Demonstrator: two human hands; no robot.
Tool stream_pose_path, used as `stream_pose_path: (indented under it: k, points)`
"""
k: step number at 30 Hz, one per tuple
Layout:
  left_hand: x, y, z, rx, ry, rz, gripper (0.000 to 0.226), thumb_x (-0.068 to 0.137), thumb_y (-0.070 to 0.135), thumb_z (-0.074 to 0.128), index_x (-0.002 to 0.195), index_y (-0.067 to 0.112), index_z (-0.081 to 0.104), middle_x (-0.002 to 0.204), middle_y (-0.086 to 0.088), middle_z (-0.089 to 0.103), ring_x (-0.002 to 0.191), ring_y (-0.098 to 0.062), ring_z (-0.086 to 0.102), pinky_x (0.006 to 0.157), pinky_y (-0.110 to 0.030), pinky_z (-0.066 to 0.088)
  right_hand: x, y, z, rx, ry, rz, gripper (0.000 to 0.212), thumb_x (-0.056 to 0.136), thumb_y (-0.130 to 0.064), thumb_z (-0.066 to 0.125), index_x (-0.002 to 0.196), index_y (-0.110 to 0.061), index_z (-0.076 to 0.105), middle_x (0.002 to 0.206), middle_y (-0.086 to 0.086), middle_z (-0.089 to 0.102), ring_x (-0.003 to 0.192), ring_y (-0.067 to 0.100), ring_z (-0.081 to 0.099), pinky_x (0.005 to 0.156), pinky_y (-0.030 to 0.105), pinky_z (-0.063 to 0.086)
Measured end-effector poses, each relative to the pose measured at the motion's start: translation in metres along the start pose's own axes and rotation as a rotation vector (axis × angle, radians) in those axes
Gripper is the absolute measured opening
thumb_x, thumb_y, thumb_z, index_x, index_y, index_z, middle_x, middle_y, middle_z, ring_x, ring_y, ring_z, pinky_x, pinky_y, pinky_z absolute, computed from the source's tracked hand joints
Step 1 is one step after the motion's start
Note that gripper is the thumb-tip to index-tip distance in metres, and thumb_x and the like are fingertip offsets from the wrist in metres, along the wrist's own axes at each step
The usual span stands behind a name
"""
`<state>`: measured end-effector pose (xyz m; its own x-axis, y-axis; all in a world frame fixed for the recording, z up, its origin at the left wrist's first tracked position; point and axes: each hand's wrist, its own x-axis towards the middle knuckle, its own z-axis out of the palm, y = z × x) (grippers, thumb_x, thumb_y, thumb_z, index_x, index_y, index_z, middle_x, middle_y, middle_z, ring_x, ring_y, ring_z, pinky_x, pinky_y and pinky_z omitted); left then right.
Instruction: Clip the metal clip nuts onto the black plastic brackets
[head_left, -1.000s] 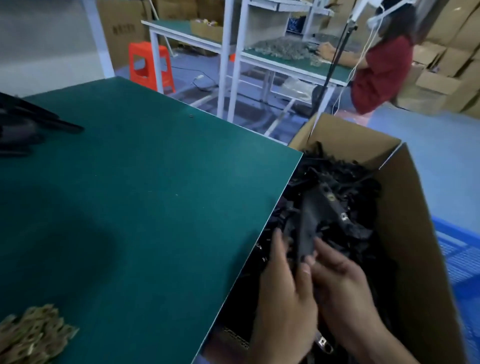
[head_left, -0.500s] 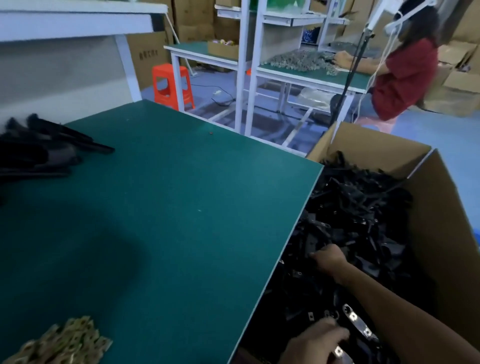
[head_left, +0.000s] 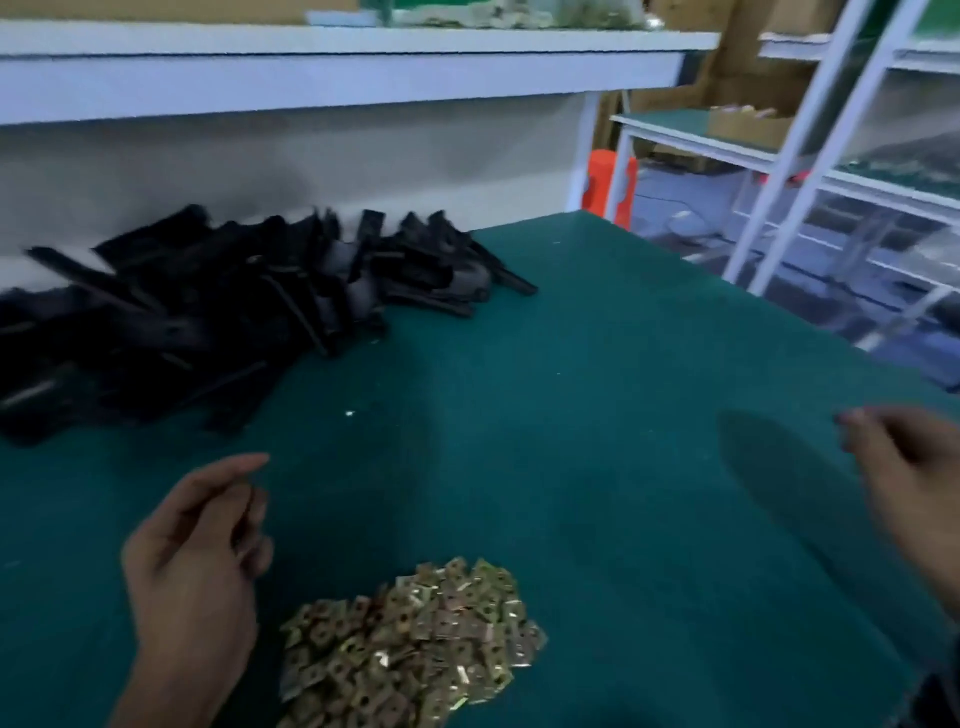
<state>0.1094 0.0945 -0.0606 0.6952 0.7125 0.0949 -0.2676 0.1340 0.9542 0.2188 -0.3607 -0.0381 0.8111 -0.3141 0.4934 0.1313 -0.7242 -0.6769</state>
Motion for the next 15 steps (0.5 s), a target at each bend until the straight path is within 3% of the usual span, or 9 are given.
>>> stream_pose_path:
  k: [1,3,6,10,13,15]
  points:
    - [0.003,-0.001,-0.007,-0.01,-0.022,-0.015,0.027,0.101,0.004,0.045,0.093,0.006,0.071,0.06,-0.007,0.042,0.049,-0.014,0.033,0.044,-0.021,0.024,-0.005,-0.024,0.029,0.021,-0.113,-0.015,0.014,0.098,-0.025,0.065,0.086,-0.022,0.072,0.077,-0.001,0.073,0.069,0.007,0.063,0.063,0.017,0.049]
    - [0.009,-0.006,-0.01,0.043,-0.052,-0.018,0.027,0.1,0.004,0.047,0.09,0.007,0.072,0.057,-0.006,0.033,0.05,-0.018,0.027,0.042,-0.021,0.025,-0.01,-0.066,0.093,0.128,-0.377,-0.081,0.013,0.094,-0.007,0.069,0.091,-0.018,0.075,0.085,-0.008,0.074,0.072,-0.005,0.065,0.072,0.005,0.046]
    - [0.017,-0.009,-0.011,0.056,-0.131,-0.069,0.03,0.103,0.007,0.049,0.085,0.01,0.073,0.057,-0.004,0.026,0.052,-0.021,0.017,0.043,-0.024,0.021,-0.004,-0.126,0.19,0.258,-0.61,-0.13,0.014,0.094,-0.001,0.067,0.1,-0.012,0.075,0.09,0.002,0.074,0.056,-0.004,0.062,0.063,0.007,0.046]
    - [0.021,-0.007,-0.013,0.053,-0.102,-0.172,0.032,0.104,0.014,0.05,0.082,0.014,0.073,0.058,-0.002,0.026,0.056,-0.026,0.013,0.046,-0.031,0.016,0.04,-0.18,0.287,0.404,-0.554,0.017,0.023,0.095,-0.015,0.068,0.117,-0.016,0.065,0.111,-0.001,0.068,0.056,0.013,0.066,0.048,0.019,0.045]
    - [0.022,-0.008,-0.012,0.066,-0.105,-0.195,0.032,0.103,0.013,0.05,0.08,0.015,0.072,0.055,-0.001,0.025,0.049,-0.019,0.015,0.046,-0.03,0.014,0.08,-0.2,0.334,0.391,-0.427,0.213,0.049,0.09,-0.043,0.071,0.124,-0.008,0.06,0.097,0.004,0.069,0.052,0.016,0.065,0.04,0.022,0.042]
    - [0.022,-0.009,-0.01,0.093,-0.117,-0.196,0.031,0.103,0.012,0.051,0.08,0.016,0.072,0.052,0.001,0.025,0.046,-0.016,0.016,0.045,-0.026,0.015,0.097,-0.201,0.348,0.322,-0.441,0.308,0.06,0.082,-0.058,0.074,0.108,-0.005,0.064,0.082,0.005,0.068,0.05,0.016,0.062,0.042,0.023,0.04]
